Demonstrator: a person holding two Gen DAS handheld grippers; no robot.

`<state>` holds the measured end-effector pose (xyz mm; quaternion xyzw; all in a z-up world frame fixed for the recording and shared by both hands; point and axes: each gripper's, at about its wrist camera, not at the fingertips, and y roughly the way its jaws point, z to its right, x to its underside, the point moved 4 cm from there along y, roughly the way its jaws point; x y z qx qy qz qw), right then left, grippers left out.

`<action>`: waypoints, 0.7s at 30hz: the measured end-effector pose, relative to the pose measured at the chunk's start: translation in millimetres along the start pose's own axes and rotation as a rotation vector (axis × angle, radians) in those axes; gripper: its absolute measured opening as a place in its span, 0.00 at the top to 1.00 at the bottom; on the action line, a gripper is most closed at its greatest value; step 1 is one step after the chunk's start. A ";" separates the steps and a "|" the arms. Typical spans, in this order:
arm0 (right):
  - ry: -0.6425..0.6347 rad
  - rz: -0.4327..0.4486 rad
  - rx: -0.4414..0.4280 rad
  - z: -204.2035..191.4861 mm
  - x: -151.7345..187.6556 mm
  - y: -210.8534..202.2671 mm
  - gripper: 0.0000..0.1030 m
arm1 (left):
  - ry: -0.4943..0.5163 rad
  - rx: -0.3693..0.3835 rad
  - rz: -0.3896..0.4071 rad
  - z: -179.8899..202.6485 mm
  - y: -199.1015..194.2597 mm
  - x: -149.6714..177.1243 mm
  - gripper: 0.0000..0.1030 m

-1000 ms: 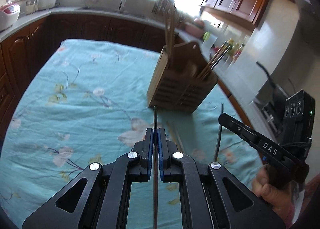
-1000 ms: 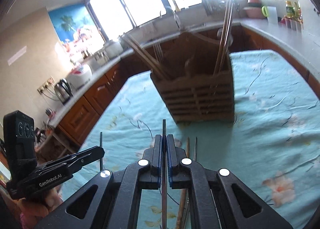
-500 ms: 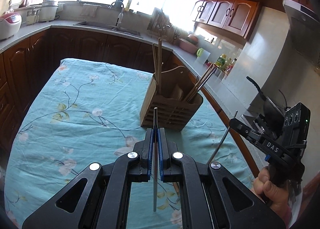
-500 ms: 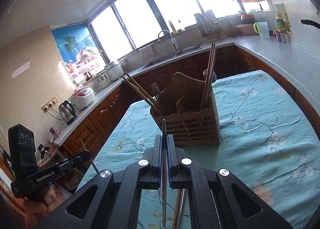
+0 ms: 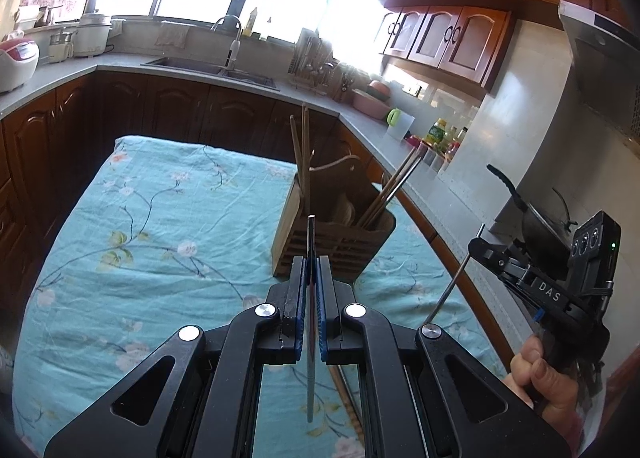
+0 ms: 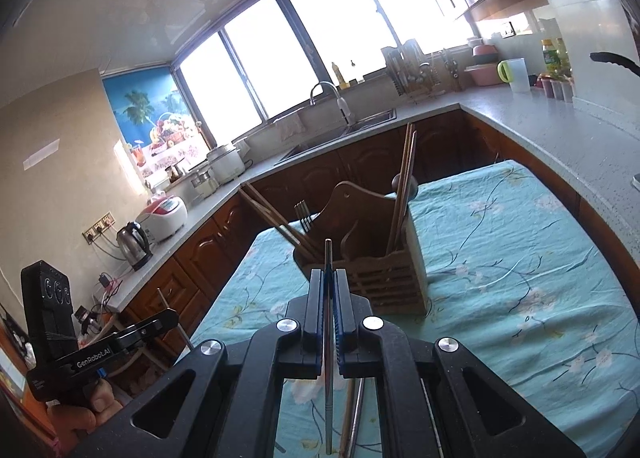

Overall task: Organize utensils
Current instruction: 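Lift the metal chopstick with the left tool while the right tool carries its chopstick to the holder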

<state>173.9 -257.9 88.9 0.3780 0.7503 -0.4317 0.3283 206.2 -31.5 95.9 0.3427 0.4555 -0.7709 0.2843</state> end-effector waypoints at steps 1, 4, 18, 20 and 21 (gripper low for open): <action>0.002 0.005 0.004 1.6 -2.6 -0.1 0.96 | -0.001 0.001 0.006 0.7 0.1 -3.1 0.96; 0.008 0.027 0.017 6.5 -11.2 -1.3 0.96 | -0.003 0.004 0.026 2.2 0.8 -12.1 0.96; -0.006 0.210 0.069 14.9 -94.6 6.6 0.96 | 0.057 0.004 0.196 33.8 17.7 -101.2 0.96; -0.008 0.242 0.078 16.4 -110.5 9.7 0.96 | 0.071 -0.008 0.228 38.8 23.3 -115.4 0.96; -0.010 0.259 0.084 16.8 -118.9 11.3 0.96 | 0.075 -0.015 0.242 40.8 27.2 -122.5 0.96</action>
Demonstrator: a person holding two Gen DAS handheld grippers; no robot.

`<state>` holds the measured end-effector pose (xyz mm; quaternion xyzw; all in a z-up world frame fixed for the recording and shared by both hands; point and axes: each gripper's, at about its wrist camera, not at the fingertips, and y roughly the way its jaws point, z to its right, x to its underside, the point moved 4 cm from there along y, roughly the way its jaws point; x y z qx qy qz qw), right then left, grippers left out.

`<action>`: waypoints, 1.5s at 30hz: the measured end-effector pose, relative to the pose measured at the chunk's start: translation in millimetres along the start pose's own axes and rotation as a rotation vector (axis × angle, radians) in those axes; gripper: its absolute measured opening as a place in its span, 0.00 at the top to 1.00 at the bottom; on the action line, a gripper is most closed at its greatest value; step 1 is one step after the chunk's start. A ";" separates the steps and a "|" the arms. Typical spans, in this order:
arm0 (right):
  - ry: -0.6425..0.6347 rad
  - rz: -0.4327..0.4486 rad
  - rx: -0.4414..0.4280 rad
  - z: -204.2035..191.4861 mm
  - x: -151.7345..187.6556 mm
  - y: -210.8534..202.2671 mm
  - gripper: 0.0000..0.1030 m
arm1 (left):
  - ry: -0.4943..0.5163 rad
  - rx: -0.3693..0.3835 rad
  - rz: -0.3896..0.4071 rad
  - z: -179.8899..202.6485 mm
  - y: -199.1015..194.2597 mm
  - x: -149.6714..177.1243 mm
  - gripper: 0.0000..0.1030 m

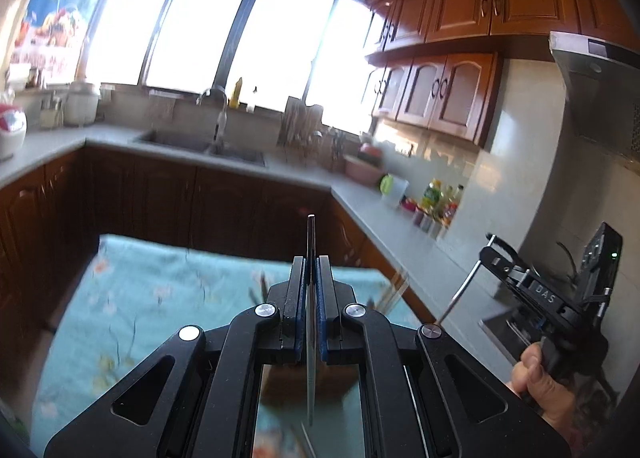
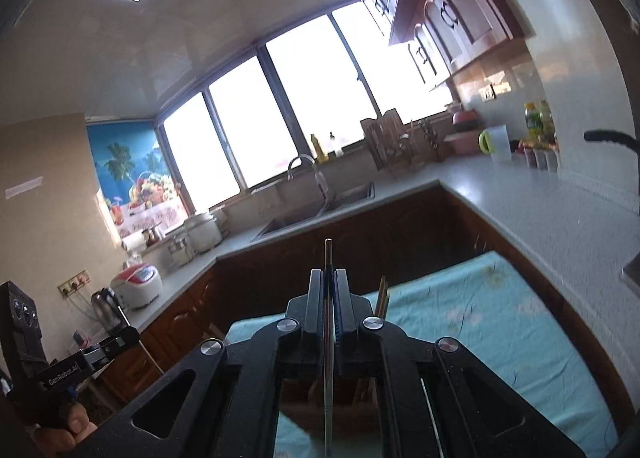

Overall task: Organize utensils
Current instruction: 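Lift the metal chopstick with the left tool while the right tool carries its chopstick to the holder, then open the left tool over the holder while the right tool releases its chopstick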

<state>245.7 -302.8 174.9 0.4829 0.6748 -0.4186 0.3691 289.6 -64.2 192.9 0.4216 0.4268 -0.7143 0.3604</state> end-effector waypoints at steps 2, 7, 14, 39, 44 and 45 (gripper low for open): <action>-0.015 0.032 0.011 -0.2 -13.2 7.5 0.96 | 0.005 -0.003 0.019 3.3 12.8 -10.4 0.96; -0.025 0.066 0.025 4.0 -28.3 27.7 0.96 | 0.035 -0.036 0.041 10.2 46.2 -19.9 0.96; -0.043 0.057 0.059 12.7 -9.2 53.4 0.96 | 0.024 -0.093 0.014 2.5 81.3 5.6 0.96; -0.019 -0.051 0.087 31.3 68.4 64.3 0.96 | 0.004 -0.118 -0.062 -18.9 80.5 74.2 0.96; -0.016 -0.065 0.088 31.8 67.3 66.2 0.96 | 0.002 -0.117 -0.070 -18.6 80.6 73.9 0.96; -0.015 -0.068 0.088 31.9 67.5 66.5 0.96 | 0.001 -0.116 -0.071 -19.0 80.5 74.0 0.96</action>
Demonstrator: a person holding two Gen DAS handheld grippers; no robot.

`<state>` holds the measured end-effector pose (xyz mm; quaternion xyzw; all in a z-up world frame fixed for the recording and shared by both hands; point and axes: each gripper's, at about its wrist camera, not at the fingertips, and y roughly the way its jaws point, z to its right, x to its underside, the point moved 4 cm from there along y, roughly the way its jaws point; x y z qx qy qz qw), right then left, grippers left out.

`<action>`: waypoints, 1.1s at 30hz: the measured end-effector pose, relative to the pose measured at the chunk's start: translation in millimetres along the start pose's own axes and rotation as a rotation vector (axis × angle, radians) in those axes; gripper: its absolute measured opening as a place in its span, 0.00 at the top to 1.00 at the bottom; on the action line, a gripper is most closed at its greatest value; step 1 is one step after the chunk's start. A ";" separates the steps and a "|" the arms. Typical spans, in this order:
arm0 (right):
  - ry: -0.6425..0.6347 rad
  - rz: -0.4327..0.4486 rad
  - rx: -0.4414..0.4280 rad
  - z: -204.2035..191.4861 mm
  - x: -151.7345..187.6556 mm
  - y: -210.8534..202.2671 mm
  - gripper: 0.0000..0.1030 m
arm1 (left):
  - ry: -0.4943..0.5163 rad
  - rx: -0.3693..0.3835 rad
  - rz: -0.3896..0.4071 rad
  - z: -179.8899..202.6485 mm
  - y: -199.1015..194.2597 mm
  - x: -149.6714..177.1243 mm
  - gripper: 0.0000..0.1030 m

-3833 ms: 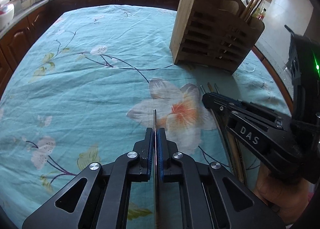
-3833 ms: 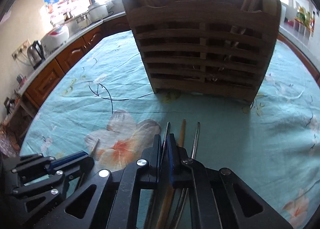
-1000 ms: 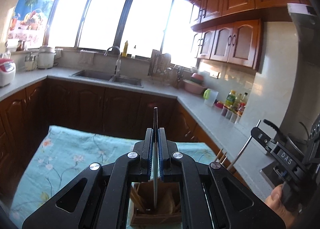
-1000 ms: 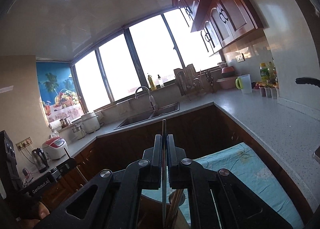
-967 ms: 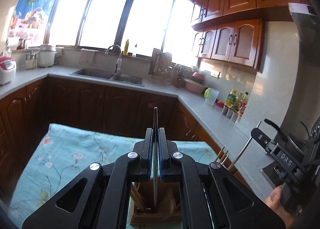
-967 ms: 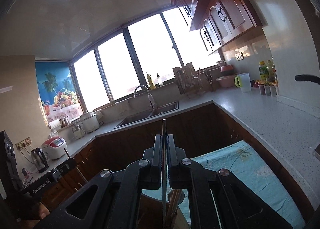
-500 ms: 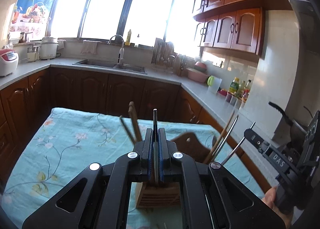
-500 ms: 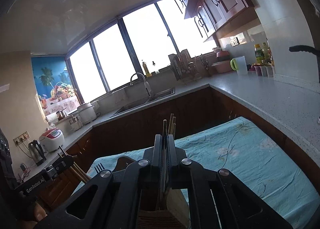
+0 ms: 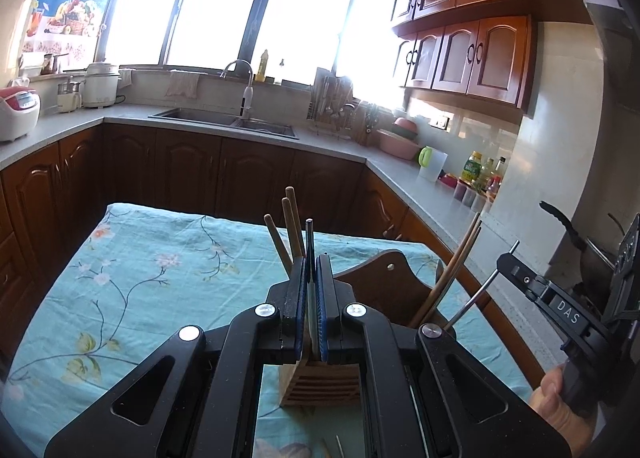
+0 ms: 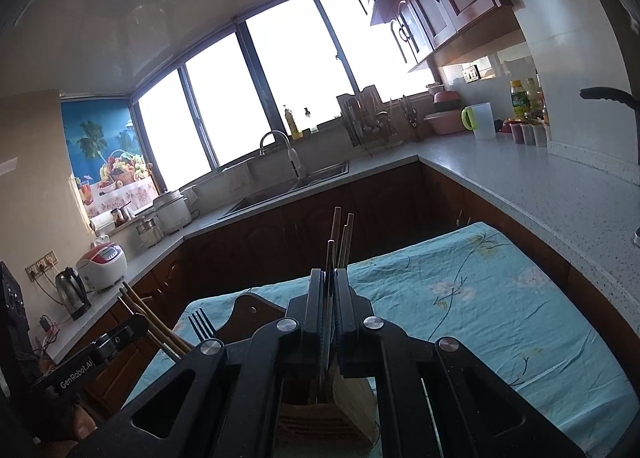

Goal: Organize utensils

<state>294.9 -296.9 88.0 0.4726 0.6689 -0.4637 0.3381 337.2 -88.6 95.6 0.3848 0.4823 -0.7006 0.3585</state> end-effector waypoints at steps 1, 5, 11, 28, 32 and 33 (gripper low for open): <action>0.000 -0.003 0.000 0.0 -0.4 0.2 0.96 | 0.000 0.000 -0.002 -0.2 0.1 -0.2 0.96; 0.014 -0.017 -0.005 0.5 -1.3 1.0 0.91 | -0.005 0.003 -0.016 -1.2 0.1 -0.6 0.96; 0.051 -0.024 -0.012 4.8 -0.6 -4.8 0.77 | -0.021 0.005 -0.024 -5.9 -4.6 0.8 0.90; 0.120 -0.010 -0.019 19.0 26.9 -60.9 0.30 | -0.076 -0.063 -0.048 -35.2 -51.0 52.8 0.26; 0.118 -0.049 -0.022 20.4 54.6 -75.6 0.28 | -0.095 -0.074 -0.074 -45.5 -64.9 76.1 0.25; 0.115 -0.058 -0.021 20.5 60.7 -79.0 0.27 | -0.102 -0.072 -0.081 -46.9 -68.3 81.1 0.25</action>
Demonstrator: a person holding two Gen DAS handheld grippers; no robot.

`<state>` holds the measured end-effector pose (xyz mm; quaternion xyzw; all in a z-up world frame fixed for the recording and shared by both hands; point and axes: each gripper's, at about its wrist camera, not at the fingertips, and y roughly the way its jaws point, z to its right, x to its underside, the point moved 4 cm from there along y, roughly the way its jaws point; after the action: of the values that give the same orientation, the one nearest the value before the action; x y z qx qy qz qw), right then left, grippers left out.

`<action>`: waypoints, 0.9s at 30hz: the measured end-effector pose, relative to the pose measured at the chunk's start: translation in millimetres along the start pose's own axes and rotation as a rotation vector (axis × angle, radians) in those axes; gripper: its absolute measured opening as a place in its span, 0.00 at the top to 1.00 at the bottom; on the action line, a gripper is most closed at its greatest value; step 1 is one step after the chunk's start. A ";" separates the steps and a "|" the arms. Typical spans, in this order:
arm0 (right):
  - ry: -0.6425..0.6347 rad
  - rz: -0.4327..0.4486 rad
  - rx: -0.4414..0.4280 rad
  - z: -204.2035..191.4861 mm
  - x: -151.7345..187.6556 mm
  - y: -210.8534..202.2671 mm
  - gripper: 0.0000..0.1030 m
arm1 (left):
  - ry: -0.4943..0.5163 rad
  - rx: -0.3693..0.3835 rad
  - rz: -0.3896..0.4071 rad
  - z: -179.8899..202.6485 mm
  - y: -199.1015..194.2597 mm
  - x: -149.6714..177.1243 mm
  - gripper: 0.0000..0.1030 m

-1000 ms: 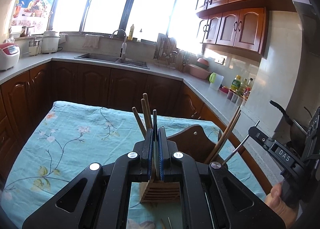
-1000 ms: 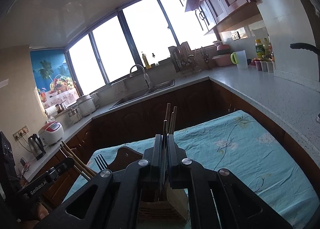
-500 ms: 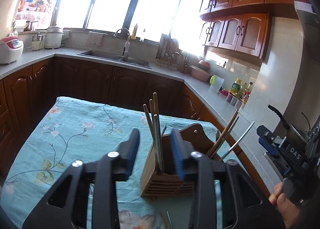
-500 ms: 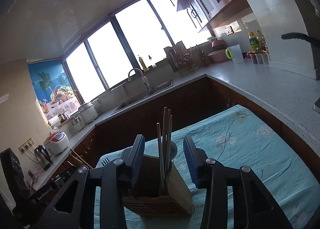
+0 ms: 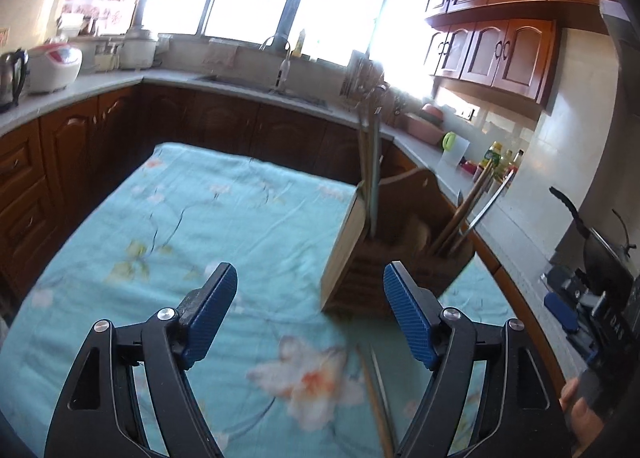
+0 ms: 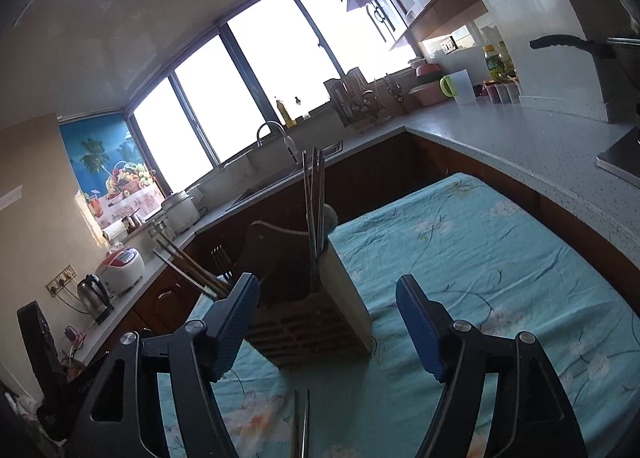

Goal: Organize utensils

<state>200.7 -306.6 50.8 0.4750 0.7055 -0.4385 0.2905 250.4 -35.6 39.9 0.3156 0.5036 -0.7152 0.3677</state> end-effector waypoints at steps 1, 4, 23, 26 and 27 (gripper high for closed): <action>-0.004 -0.009 0.001 0.4 7.5 -3.5 0.27 | -0.002 0.000 -0.004 -2.2 -3.3 5.2 0.25; -0.015 -0.033 0.005 1.8 25.5 -12.4 0.27 | 0.002 -0.007 -0.017 -5.1 -13.0 19.0 0.25; -0.162 -0.042 0.011 -15.8 75.6 -65.8 0.18 | 0.063 -0.022 0.002 -1.8 -72.4 67.1 0.25; -0.182 -0.019 0.008 -19.0 71.3 -74.4 0.18 | 0.087 -0.020 0.034 3.9 -86.2 65.1 0.24; -0.193 -0.005 0.008 -20.9 69.2 -79.0 0.17 | 0.096 -0.016 0.051 6.2 -91.7 63.7 0.23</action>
<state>101.5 -272.1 30.0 0.4301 0.6737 -0.4854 0.3542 138.7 -34.3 34.2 0.3590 0.5183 -0.6856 0.3639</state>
